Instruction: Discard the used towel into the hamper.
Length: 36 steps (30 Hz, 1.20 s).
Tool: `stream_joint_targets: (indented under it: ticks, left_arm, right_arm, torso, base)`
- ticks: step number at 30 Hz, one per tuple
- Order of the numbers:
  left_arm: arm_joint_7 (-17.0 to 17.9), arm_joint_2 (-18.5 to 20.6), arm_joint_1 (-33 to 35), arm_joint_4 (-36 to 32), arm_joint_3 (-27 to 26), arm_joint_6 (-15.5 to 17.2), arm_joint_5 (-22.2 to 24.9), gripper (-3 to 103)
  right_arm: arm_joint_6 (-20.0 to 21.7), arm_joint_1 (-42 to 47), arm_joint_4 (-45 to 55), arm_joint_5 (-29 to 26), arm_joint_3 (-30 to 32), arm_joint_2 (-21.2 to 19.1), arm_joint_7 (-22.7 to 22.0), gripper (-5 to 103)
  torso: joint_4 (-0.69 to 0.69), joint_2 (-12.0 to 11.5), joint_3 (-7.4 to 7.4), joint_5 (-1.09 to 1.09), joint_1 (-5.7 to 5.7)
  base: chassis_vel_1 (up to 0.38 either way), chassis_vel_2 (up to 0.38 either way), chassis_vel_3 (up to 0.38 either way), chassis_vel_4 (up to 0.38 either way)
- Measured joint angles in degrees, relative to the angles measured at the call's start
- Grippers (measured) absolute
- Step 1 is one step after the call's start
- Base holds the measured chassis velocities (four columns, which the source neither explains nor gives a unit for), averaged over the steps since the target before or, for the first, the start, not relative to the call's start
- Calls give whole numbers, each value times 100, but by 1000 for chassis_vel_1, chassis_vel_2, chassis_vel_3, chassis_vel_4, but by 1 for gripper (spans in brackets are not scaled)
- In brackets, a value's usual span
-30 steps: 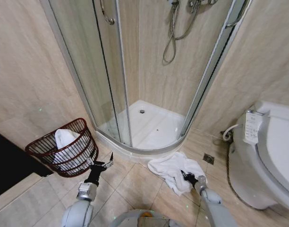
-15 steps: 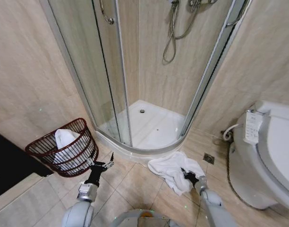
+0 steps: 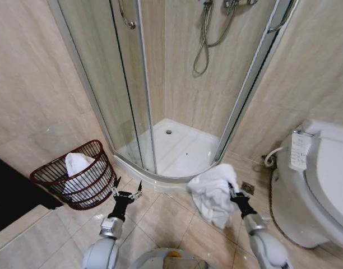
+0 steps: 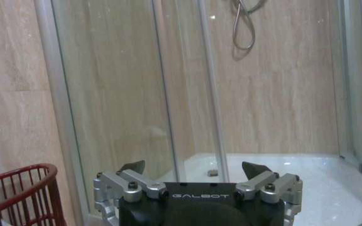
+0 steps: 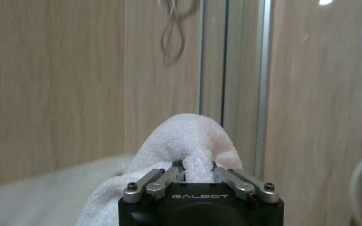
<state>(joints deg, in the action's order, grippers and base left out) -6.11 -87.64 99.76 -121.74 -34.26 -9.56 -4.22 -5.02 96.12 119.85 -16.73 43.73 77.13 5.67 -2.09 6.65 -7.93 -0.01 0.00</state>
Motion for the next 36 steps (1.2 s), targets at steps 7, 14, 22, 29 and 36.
stream_joint_targets:
  ticks: [7,14,22,29,36]
  left_arm:
    - [22,-19,10,-1,69,-67,18,100]
    - [123,-7,33,-30,91,10,22,100]
    - [120,-2,35,-26,73,21,24,100]
    - [97,-4,3,-35,89,65,16,100]
    - [89,-1,5,-37,139,82,-4,100]
  right_arm:
    - [164,334,1209,407,89,161,-290,14]
    - [139,521,1737,1158,-53,393,-429,14]
    - [80,598,1866,1312,-137,436,-433,14]
    - [30,635,1869,1330,-174,438,-434,14]
    - [-2,609,1869,1548,-270,466,-381,14]
  torso:
    - [-1,1,0,-1,0]
    - [0,1,0,2,0]
    - [0,1,0,1,0]
    - [0,1,0,0,0]
    - [-1,1,0,1,0]
  base:
    - [0,0,0,0]
    - [0,0,0,0]
    - [0,0,0,0]
    - [43,51,47,47]
    - [91,92,95,89]
